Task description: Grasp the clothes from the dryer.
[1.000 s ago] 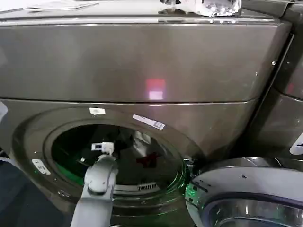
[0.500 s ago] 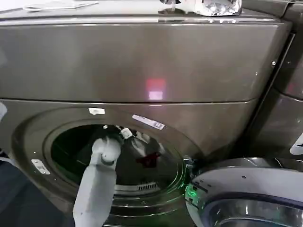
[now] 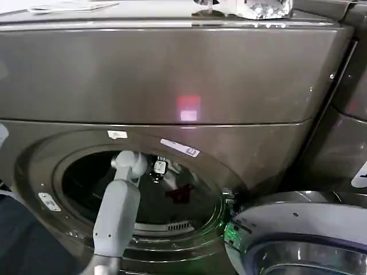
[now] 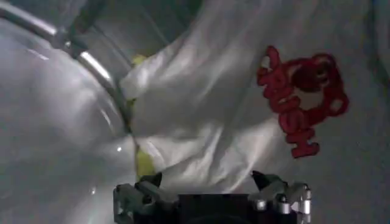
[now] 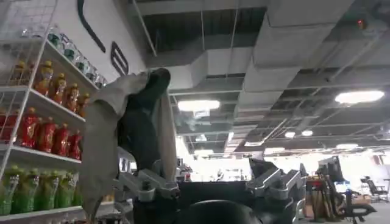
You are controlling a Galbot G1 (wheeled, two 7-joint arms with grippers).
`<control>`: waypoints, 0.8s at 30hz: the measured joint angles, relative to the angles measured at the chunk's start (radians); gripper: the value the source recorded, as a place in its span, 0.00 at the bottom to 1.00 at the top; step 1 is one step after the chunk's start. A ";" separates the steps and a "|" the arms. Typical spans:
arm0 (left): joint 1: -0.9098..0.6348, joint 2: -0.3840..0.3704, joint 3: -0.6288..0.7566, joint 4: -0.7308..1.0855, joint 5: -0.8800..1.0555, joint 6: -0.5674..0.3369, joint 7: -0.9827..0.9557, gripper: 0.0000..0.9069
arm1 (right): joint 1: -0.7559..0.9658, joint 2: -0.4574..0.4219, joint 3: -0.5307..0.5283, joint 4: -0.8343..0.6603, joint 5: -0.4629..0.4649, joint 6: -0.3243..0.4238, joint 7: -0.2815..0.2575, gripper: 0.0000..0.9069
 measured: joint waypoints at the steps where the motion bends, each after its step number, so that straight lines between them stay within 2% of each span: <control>1: 0.000 0.000 0.001 0.008 -0.005 0.004 0.001 1.00 | -0.001 0.000 0.000 0.001 0.000 0.000 0.000 1.00; 19: -0.037 -0.012 0.001 0.184 -0.078 0.047 -0.017 1.00 | 0.005 0.001 -0.012 0.013 0.000 -0.001 0.001 1.00; 20: -0.039 -0.013 0.001 0.193 -0.082 0.047 -0.017 0.93 | 0.005 0.000 -0.012 0.013 0.000 -0.001 0.001 1.00; 21: -0.041 -0.014 0.001 0.201 -0.084 0.047 -0.017 0.29 | 0.006 0.000 -0.013 0.014 0.000 -0.001 0.001 1.00; 22: -0.042 -0.014 0.001 0.207 -0.086 0.047 -0.018 0.04 | 0.006 0.000 -0.013 0.015 0.000 -0.001 0.001 1.00; 24: -0.042 -0.012 0.001 0.213 -0.094 0.045 -0.018 0.00 | 0.006 0.000 -0.013 0.015 0.000 -0.001 0.001 1.00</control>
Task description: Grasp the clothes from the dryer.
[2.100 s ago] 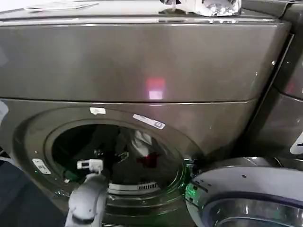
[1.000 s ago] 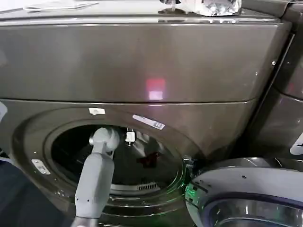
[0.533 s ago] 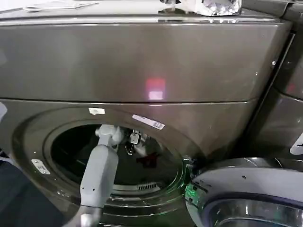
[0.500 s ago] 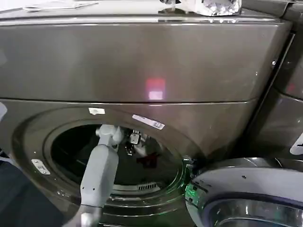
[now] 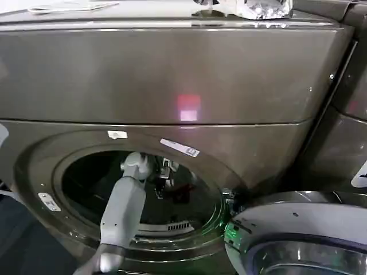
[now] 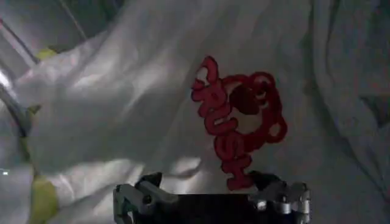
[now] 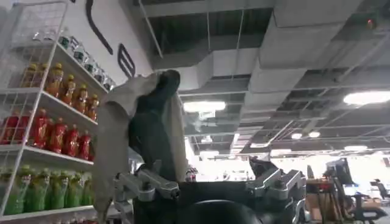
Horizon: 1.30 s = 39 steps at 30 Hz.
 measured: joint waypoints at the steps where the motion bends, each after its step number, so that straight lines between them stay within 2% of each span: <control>1: 0.000 0.002 0.000 0.002 -0.005 -0.001 0.000 0.00 | 0.000 0.000 0.000 0.000 0.000 0.000 0.000 1.00; 39: 0.051 0.021 0.008 -0.034 -0.148 0.004 0.020 0.00 | 0.020 0.009 -0.033 0.001 -0.003 0.003 0.000 1.00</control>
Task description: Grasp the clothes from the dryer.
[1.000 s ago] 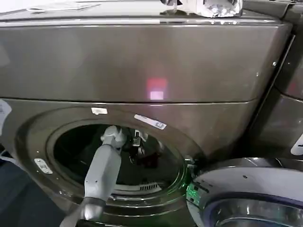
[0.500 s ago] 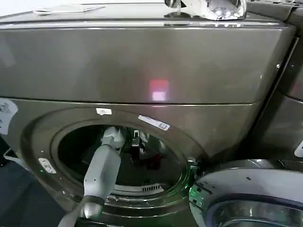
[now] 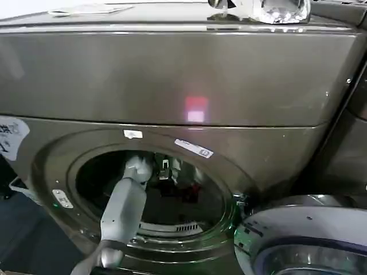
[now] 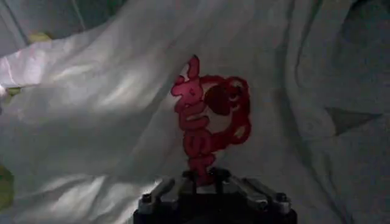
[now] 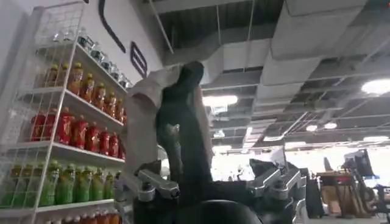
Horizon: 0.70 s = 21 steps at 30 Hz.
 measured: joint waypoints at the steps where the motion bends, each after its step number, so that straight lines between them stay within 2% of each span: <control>1: 0.005 0.003 0.000 -0.009 -0.009 0.002 -0.006 0.00 | 0.000 0.000 -0.001 0.000 0.000 0.000 0.000 1.00; 8: 0.043 0.005 -0.002 -0.102 -0.154 0.026 -0.193 0.00 | 0.007 0.004 -0.011 0.007 0.005 0.002 -0.010 1.00; 21: 0.062 -0.042 -0.016 -0.197 -0.471 0.132 -0.896 0.00 | 0.013 0.019 -0.034 0.034 0.016 -0.009 -0.031 1.00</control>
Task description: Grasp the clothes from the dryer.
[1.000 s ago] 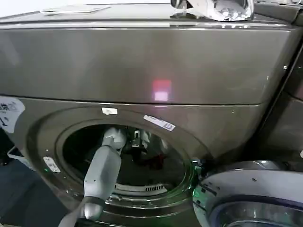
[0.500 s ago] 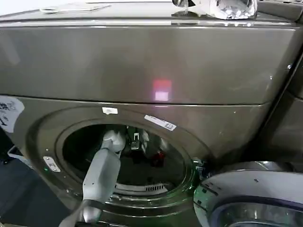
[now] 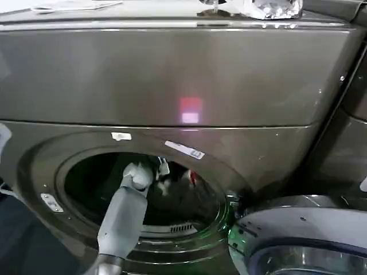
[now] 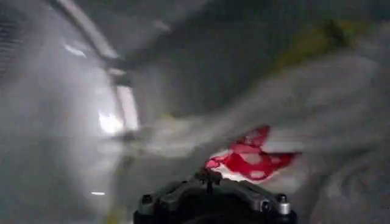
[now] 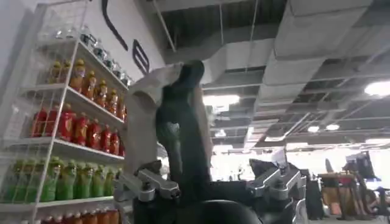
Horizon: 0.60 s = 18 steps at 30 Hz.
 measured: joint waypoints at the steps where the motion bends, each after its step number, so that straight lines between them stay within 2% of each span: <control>1: 0.001 -0.001 -0.002 -0.007 -0.026 0.013 -0.049 0.00 | 0.001 0.001 -0.001 0.000 0.001 0.000 -0.001 1.00; 9: -0.003 -0.018 -0.012 -0.062 -0.244 0.140 -0.322 0.00 | 0.001 0.018 -0.007 0.017 -0.001 -0.016 -0.011 1.00; 18: 0.000 -0.027 -0.010 -0.094 -0.356 0.214 -0.438 0.00 | 0.004 0.019 -0.014 0.022 -0.006 -0.006 -0.017 1.00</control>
